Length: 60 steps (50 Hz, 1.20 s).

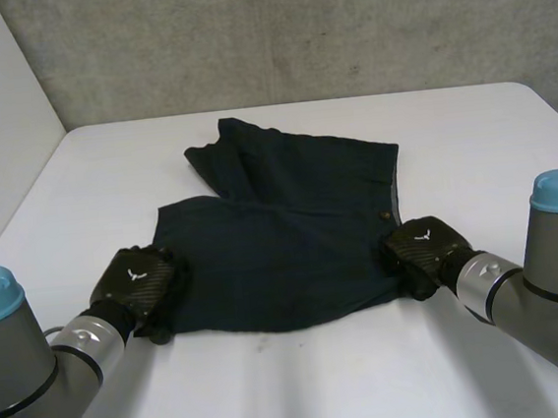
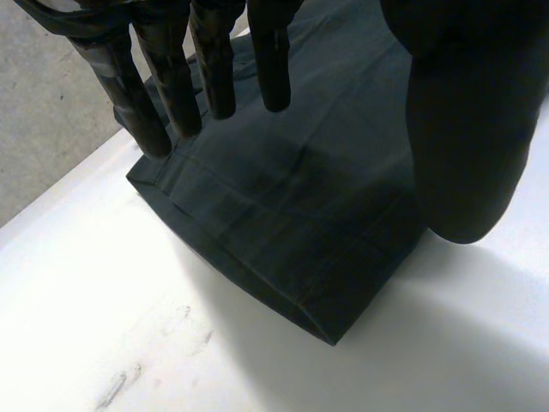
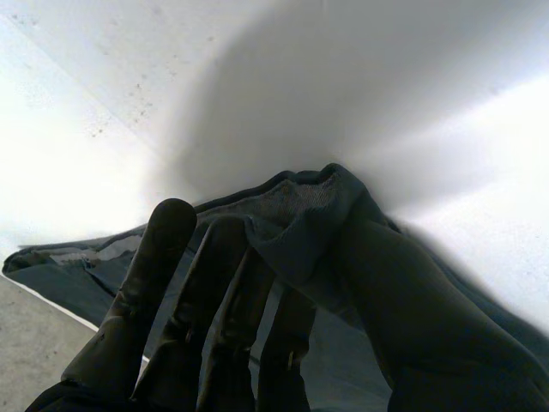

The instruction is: Fold the shorts.

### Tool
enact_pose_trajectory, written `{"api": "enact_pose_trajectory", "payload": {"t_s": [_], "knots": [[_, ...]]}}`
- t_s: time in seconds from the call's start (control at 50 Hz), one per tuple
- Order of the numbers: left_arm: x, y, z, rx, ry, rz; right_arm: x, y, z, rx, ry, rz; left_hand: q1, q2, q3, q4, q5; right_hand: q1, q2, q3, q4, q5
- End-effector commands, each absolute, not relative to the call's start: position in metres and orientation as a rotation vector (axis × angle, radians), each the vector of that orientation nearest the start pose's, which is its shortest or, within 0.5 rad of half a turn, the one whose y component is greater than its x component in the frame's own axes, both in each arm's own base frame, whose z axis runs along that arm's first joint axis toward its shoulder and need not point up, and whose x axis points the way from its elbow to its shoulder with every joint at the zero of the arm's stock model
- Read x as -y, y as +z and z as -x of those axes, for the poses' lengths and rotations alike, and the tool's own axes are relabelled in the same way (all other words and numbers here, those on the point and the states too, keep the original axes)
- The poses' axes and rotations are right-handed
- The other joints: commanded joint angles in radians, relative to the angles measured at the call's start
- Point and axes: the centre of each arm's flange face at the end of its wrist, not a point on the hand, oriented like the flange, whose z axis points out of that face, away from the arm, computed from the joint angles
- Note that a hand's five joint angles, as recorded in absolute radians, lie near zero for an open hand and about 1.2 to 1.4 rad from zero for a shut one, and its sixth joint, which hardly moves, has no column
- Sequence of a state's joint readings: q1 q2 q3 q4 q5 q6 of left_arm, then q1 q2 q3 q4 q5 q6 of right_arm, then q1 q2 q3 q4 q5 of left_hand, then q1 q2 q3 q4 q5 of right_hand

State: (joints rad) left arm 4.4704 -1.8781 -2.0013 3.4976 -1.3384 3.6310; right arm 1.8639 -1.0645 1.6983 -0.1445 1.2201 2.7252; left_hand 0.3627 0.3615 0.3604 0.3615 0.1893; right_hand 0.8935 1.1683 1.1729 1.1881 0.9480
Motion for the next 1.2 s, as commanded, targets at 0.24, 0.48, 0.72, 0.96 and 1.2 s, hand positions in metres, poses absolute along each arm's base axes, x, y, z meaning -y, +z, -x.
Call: {"api": "enact_pose_trajectory", "payload": {"t_s": [0.24,0.48,0.72,0.96,1.2], "knots": [[0.247,0.109,0.214,-2.367,-1.714,-1.191,0.263,0.127,-0.249,-2.213,-1.531,1.079,0.379,0.38,0.381,0.38,0.378,0.503,0.228,0.223,0.208,0.274],[0.258,0.105,0.214,-2.365,-1.705,-1.173,0.261,0.127,-0.25,-2.211,-1.525,1.084,1.034,1.035,1.036,1.035,1.032,0.503,0.228,0.223,0.208,0.274],[0.239,0.158,0.211,-2.235,-1.897,-1.104,0.258,0.128,-0.251,-2.206,-1.519,1.09,1.034,1.035,1.036,1.035,1.032,0.503,0.228,0.223,0.208,0.274],[0.242,0.168,0.209,-2.291,-2.007,-0.971,0.257,0.131,-0.25,-2.202,-1.525,1.09,1.034,1.035,1.036,1.035,1.032,0.503,0.228,0.223,0.208,0.274],[0.217,0.143,0.204,-2.338,-1.683,-1.169,0.236,0.147,-0.244,-2.245,-1.441,1.203,1.034,1.035,1.036,1.035,1.032,0.503,0.228,0.223,0.208,0.274]]}}
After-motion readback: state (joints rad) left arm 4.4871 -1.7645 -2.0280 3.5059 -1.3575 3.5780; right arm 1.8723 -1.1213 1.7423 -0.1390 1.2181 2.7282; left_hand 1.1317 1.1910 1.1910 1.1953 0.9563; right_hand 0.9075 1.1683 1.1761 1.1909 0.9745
